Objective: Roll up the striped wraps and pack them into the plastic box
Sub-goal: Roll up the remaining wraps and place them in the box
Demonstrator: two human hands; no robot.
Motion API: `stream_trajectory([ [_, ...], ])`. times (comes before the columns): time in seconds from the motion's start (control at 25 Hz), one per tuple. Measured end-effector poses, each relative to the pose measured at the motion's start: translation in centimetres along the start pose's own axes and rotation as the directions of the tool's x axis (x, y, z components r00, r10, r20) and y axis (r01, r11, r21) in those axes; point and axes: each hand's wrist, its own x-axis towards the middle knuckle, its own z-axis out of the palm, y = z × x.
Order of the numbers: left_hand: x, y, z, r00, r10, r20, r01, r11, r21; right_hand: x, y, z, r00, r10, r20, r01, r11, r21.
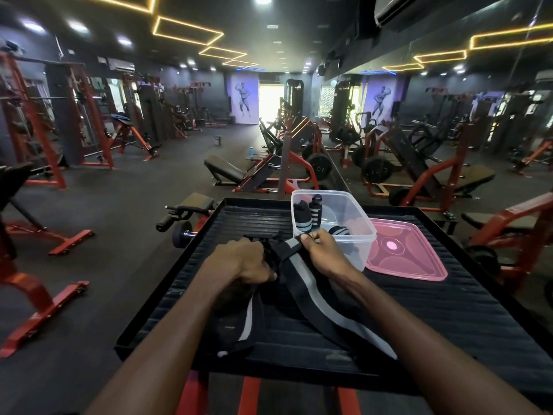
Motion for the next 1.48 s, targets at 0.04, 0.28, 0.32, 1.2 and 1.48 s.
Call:
stream_trajectory([
  [0.04, 0.3, -0.2, -0.1, 0.999, 0.013, -0.041, -0.015, 0.998, -0.053, 0.1, 0.0, 0.2, 1.000, -0.001, -0.012, 0.002, 0.999, 0.047],
  [0.28, 1.3, 0.3, -1.2, 0.983, -0.064, -0.172, -0.099, 0.605, -0.790, 0.7, -0.5, 1.3, 0.997, -0.036, -0.068, 0.049, 0.978, 0.201],
  [0.32, 1.3, 0.4, -1.3, 0.983, -0.065, -0.170, -0.117, 0.489, -0.865, 0.8, -0.6, 1.4, 0.995, -0.052, -0.083, 0.068, 0.976, 0.206],
  [1.2, 0.4, 6.7, -4.2, 0.956, 0.057, -0.289, -0.269, -0.226, -0.936, -1.6, -9.4, -8.0, 0.965, -0.064, 0.253, -0.068, 0.874, 0.481],
  [1.48, 1.4, 9.4, -4.0, 0.974, 0.164, -0.159, -0.090, -0.365, -0.927, -1.1, -10.0, -10.3, 0.920, 0.131, 0.369, -0.335, 0.752, 0.568],
])
